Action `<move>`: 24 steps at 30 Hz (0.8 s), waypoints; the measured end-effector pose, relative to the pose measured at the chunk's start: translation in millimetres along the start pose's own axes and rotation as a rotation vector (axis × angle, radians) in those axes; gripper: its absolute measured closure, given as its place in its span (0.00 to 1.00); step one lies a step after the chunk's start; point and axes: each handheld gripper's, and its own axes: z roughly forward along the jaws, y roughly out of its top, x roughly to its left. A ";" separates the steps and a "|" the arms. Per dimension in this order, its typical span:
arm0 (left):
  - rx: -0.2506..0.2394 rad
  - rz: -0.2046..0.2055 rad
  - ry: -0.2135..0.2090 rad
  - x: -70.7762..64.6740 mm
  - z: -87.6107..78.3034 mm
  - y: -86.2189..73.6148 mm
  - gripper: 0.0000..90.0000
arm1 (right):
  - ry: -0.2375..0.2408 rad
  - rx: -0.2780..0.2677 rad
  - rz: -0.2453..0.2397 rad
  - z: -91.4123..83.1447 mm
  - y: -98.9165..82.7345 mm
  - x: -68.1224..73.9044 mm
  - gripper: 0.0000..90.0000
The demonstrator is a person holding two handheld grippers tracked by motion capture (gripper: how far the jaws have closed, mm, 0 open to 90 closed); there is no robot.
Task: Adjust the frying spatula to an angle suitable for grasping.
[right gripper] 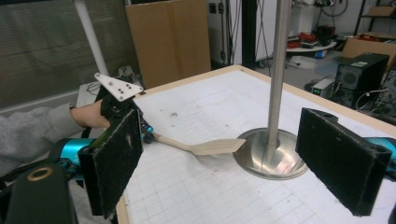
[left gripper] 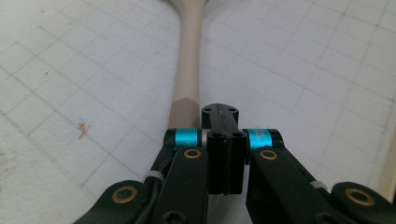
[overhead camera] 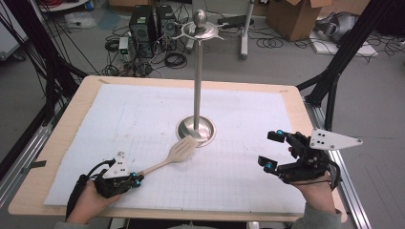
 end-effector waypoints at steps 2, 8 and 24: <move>-0.008 -0.012 0.001 4.9 -1.1 -2.1 1.00 | -0.002 -0.001 -0.003 0.3 0.0 0.0 0.15; -0.019 -0.026 -0.005 11.8 -1.8 -4.0 1.00 | -0.001 0.000 -0.003 1.8 -0.2 -0.1 0.15; -0.075 -0.116 -0.005 30.7 -0.8 -8.6 1.00 | 0.003 0.010 -0.002 4.4 -0.2 0.5 0.15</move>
